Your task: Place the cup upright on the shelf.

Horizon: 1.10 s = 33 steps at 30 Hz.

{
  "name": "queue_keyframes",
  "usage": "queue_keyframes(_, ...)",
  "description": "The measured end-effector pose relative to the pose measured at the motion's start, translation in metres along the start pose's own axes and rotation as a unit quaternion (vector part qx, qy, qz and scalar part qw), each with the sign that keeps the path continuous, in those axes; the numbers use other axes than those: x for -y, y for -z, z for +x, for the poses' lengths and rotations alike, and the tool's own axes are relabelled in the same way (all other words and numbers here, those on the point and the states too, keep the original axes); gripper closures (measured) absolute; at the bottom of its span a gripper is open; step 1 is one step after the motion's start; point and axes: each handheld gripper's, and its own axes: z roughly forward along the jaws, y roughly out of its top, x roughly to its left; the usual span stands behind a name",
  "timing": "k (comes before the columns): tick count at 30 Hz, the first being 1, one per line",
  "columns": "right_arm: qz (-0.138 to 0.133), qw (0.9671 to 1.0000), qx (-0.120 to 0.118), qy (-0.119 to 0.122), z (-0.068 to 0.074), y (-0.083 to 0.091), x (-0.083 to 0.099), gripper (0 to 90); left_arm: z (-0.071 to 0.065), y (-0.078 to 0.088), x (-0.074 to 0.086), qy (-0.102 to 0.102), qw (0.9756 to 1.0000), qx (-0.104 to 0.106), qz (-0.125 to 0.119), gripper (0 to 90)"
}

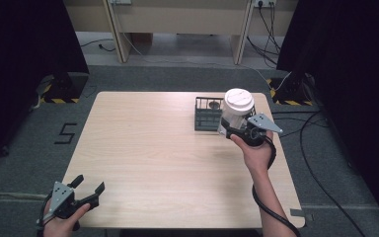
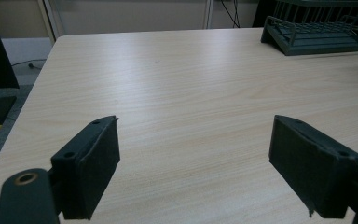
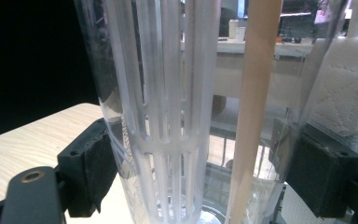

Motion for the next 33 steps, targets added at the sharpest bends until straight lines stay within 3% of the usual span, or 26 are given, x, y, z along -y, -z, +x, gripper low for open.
queue_keyframes(33, -0.007, 0.9993, 0.036, -0.01, -0.029, -0.017, -0.022, 18.4, 0.0, 0.0, 0.0, 0.002, 1.0, 0.001, -0.002, 15.6)
